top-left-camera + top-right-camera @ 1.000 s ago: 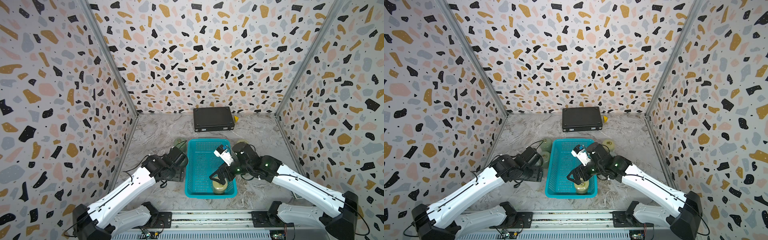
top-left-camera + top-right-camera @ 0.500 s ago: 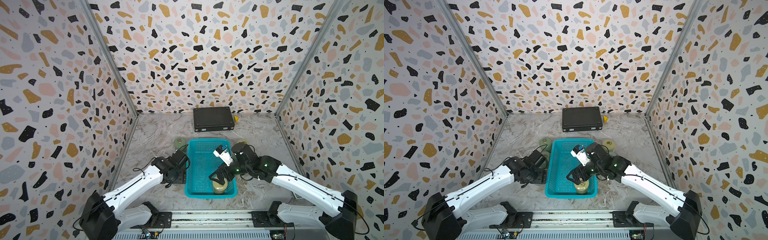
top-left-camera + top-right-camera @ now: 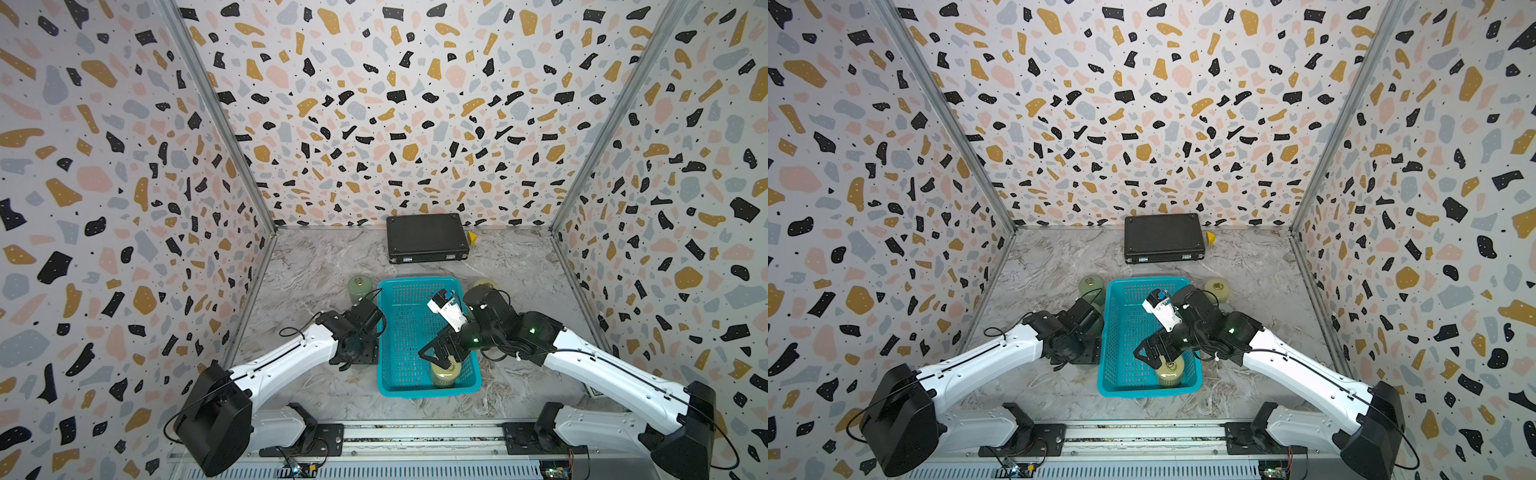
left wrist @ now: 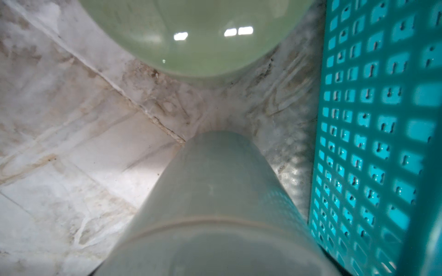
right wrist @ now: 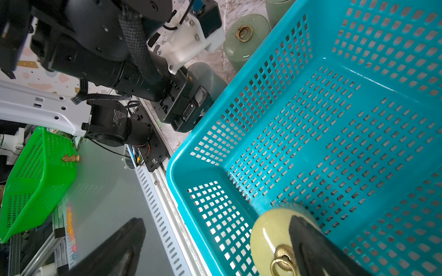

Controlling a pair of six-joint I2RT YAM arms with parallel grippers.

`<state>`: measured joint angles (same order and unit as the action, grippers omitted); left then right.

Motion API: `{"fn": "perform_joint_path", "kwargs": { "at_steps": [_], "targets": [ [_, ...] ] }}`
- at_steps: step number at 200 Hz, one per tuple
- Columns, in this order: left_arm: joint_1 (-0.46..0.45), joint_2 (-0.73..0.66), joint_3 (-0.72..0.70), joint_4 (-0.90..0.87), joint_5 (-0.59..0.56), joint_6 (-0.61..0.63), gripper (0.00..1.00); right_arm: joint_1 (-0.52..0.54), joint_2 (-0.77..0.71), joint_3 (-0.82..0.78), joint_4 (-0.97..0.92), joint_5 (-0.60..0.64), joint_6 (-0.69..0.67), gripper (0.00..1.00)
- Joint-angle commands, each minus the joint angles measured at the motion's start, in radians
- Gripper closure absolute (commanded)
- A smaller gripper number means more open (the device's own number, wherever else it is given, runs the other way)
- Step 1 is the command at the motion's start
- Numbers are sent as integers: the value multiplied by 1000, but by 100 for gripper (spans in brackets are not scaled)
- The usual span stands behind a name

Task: Take the tea canister out of the basket
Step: Place the tea canister at the center of the board.

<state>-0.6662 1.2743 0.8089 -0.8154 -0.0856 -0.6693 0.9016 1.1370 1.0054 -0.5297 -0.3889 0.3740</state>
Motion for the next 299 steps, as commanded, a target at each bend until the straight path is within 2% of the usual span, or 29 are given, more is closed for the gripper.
{"fn": "perform_joint_path", "kwargs": {
  "at_steps": [1, 122, 299],
  "targets": [
    [4, 6, -7, 69, -12, 4, 26, 6, -27, 23, -7, 8, -1, 0],
    [5, 75, -32, 108, -8, 26, 22, 5, -20, 18, 13, 10, 2, 1],
    [5, 93, -35, 92, -4, 37, 12, 7, -17, 21, 48, 40, 9, 1]
  ]
}}
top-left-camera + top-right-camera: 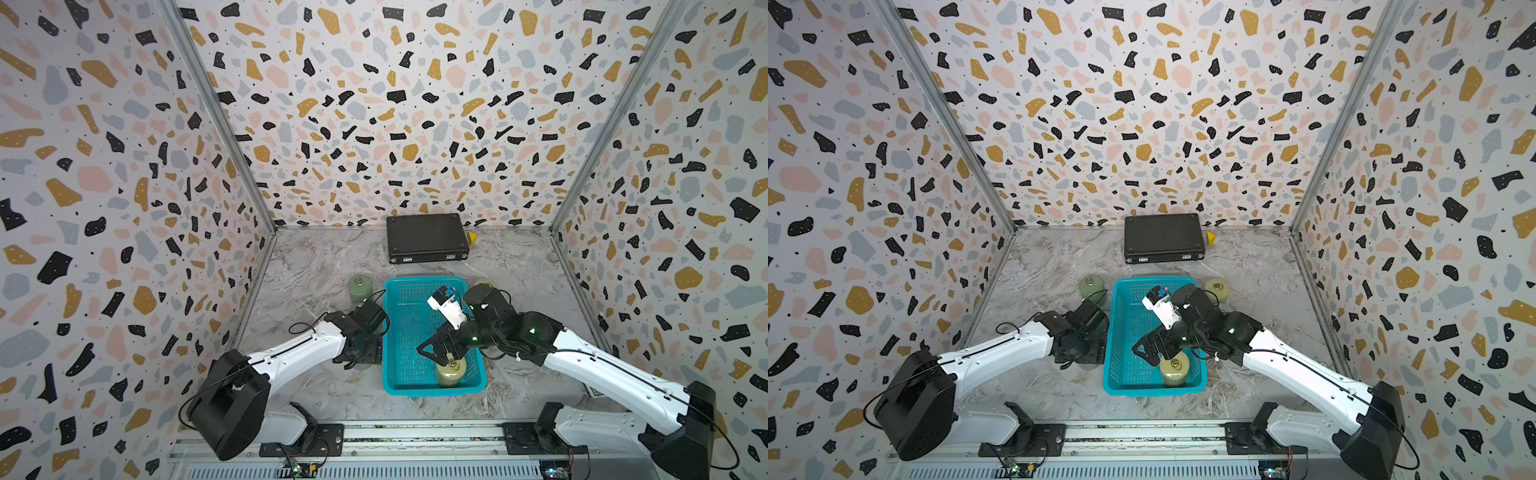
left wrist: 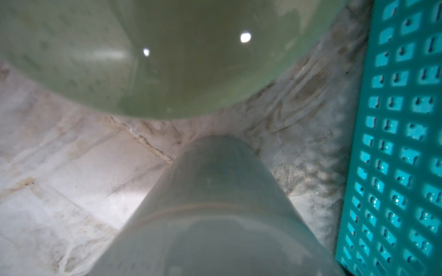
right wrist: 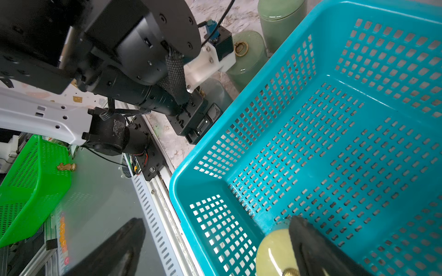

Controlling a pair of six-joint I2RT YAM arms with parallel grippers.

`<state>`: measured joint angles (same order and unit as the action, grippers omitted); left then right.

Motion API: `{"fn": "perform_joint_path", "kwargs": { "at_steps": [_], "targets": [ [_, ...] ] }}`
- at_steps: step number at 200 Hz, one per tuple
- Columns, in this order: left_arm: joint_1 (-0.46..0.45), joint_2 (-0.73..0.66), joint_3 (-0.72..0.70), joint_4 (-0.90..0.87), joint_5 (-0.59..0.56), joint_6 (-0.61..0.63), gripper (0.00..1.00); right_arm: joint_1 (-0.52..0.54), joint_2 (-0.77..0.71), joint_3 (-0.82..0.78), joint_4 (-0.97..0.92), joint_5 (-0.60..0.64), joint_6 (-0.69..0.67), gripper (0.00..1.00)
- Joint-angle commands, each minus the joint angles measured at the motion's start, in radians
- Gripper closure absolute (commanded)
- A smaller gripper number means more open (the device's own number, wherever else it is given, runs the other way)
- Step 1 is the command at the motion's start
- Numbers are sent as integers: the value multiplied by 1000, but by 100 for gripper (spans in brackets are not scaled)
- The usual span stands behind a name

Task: Take the tea canister out of the basket
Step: Place the tea canister at the center of the board, then pick up the tea canister from the basket.

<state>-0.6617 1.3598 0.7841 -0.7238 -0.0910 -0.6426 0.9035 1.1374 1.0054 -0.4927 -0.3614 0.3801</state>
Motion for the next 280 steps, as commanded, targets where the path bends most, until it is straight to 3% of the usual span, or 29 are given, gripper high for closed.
{"fn": "perform_joint_path", "kwargs": {
  "at_steps": [1, 55, 61, 151, 221, 280],
  "targets": [
    [1, 7, -10, -1, 1, 11, 12, 6, -18, 20, 9, 12, 3, 1],
    [1, -48, 37, -78, -29, 23, 4, 5, -15, 29, 0, 32, 0, 1],
    [1, -56, 43, -90, -32, 24, 0, 6, -15, 31, -4, 33, -1, 1],
    [1, -249, 171, -252, -43, 27, 0, 6, -39, 51, -145, 152, 6, 1],
    [-6, -371, 216, -83, 275, 95, 0, 11, -45, 29, -353, 282, 95, 1],
    [-62, -401, 162, 17, 385, 128, 0, 19, 56, 0, -433, 309, 199, 1]
  ]
}}
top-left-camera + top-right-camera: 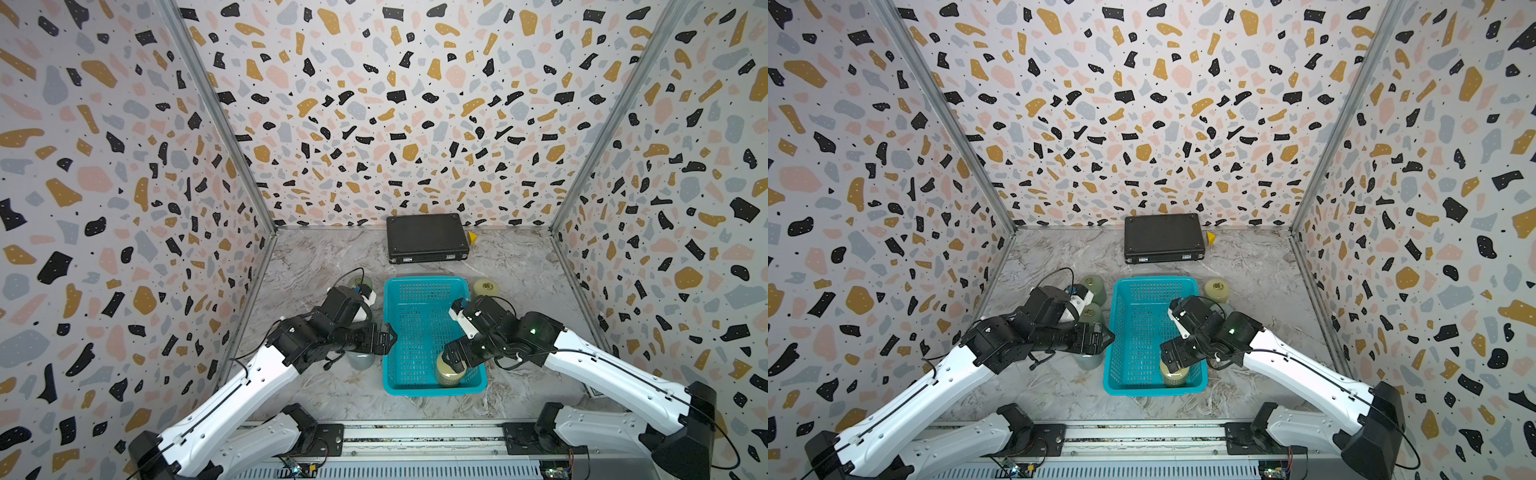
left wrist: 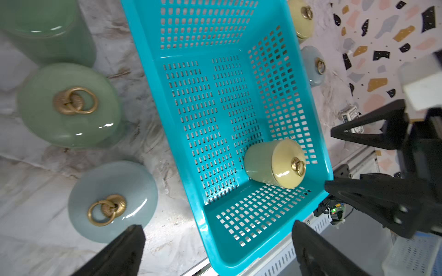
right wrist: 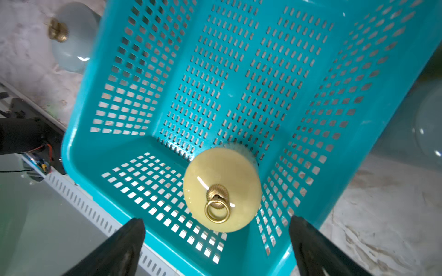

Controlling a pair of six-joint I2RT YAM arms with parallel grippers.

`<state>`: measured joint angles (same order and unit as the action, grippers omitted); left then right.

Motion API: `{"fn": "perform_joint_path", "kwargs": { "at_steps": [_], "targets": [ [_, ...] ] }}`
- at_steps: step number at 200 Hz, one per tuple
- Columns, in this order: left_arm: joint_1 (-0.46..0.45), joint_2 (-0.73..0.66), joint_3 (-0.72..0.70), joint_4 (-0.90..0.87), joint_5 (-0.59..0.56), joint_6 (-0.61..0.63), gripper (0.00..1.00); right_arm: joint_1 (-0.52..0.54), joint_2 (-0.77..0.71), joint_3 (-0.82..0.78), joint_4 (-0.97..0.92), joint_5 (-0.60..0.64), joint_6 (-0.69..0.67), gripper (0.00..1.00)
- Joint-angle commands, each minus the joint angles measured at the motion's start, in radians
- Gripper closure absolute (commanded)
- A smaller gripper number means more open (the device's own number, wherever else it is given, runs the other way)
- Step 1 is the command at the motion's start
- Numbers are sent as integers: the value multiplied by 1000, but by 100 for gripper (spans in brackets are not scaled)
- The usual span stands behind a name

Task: Take the tea canister out of the basket
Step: Pick up the tea canister from the basket.

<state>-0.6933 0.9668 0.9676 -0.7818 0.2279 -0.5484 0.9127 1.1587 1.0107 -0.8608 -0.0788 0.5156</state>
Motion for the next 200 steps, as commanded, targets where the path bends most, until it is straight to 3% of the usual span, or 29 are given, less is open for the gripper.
{"fn": "perform_joint_path", "kwargs": {
  "at_steps": [1, 111, 200],
  "targets": [
    [-32, -8, -22, 76, 67, 34, 0, 11, 36, -6, -65, 27, 64, 1],
    [-61, -37, -43, 68, 68, 63, 0, 79, 250, -5, -9, 27, 128, 1],
    [-61, -68, -33, 25, 38, 61, 0, 78, 382, 11, 29, 28, 99, 2]
  ]
}}
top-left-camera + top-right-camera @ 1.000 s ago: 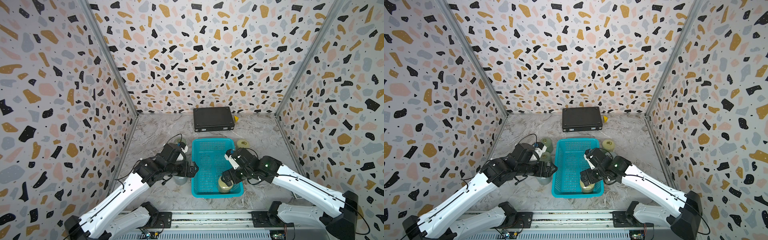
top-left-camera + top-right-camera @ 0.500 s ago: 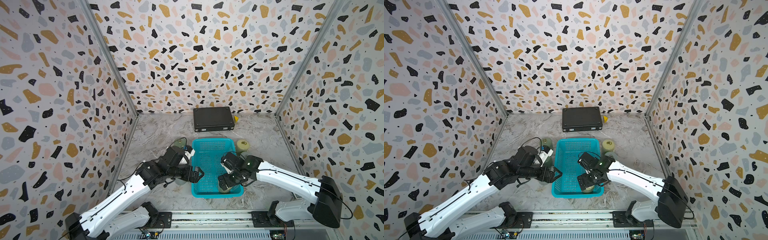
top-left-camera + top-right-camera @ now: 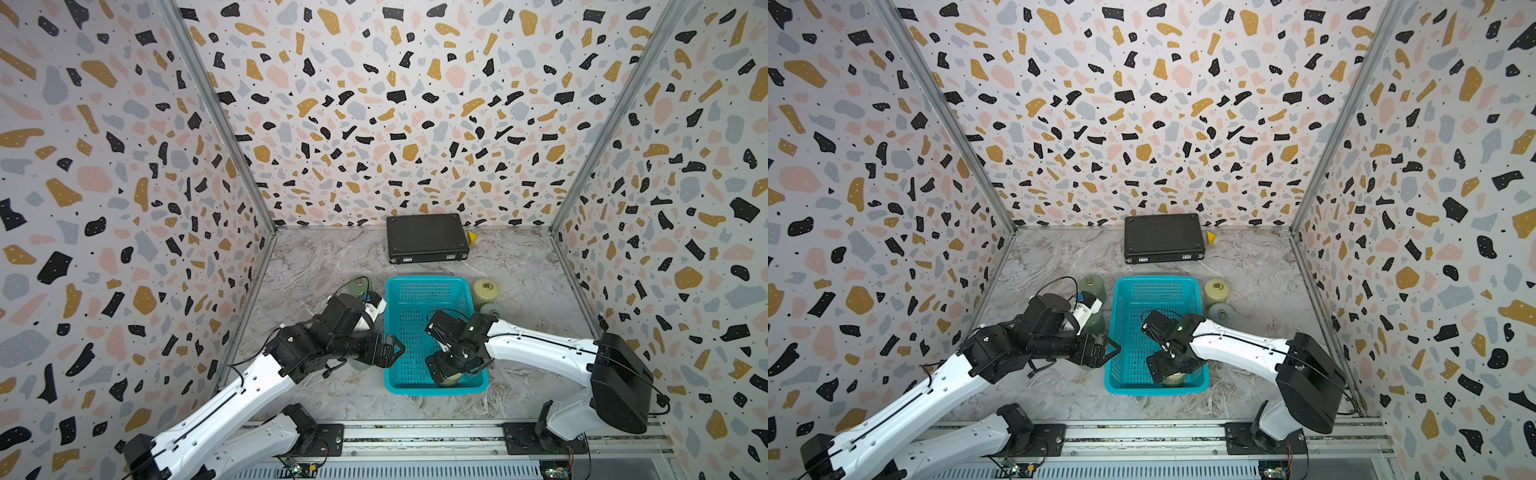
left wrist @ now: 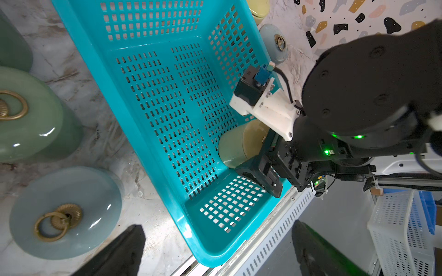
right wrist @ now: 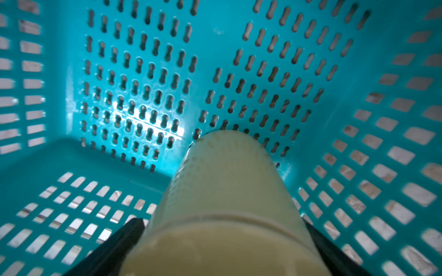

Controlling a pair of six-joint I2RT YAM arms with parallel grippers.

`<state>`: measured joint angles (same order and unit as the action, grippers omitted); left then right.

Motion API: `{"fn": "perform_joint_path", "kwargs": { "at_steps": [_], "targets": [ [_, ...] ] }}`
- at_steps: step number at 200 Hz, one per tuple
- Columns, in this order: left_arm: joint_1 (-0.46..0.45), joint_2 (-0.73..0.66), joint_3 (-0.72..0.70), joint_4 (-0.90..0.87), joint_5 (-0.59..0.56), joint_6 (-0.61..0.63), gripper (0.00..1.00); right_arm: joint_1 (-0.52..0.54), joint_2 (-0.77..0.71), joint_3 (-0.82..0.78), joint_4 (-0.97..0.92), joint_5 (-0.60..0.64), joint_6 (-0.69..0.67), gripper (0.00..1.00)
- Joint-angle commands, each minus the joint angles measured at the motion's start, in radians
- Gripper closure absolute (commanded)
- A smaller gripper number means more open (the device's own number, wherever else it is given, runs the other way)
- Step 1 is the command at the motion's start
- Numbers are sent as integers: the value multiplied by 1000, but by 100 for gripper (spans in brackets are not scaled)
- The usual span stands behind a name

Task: Take the tea canister out of the basket
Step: Pick up the tea canister from the basket.

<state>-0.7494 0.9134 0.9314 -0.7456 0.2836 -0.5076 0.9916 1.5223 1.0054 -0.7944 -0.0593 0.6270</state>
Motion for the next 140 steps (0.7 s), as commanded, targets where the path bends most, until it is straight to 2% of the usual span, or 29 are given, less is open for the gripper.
{"fn": "perform_joint_path", "kwargs": {
  "at_steps": [1, 54, 87, 98, 111, 140],
  "targets": [
    [-5, -14, 3, -12, -18, 21, 0, -1, 19, 16, -38, 9, -12, 2],
    [-5, -17, 6, -14, -29, 20, 0, 1, 35, 59, -119, 24, -27, 4],
    [-5, -17, 0, -4, -29, 20, 0, 1, 35, 90, -145, 24, -39, 15],
    [-5, -16, 0, -6, -29, 21, 0, 2, 39, 99, -153, 23, -41, 15],
    [-5, -21, -5, -6, -29, 21, 0, 2, 46, 104, -165, 23, -41, 8],
    [-5, -29, -14, -3, -29, 17, 0, 6, 55, 104, -178, 15, -37, 7]
  ]
}}
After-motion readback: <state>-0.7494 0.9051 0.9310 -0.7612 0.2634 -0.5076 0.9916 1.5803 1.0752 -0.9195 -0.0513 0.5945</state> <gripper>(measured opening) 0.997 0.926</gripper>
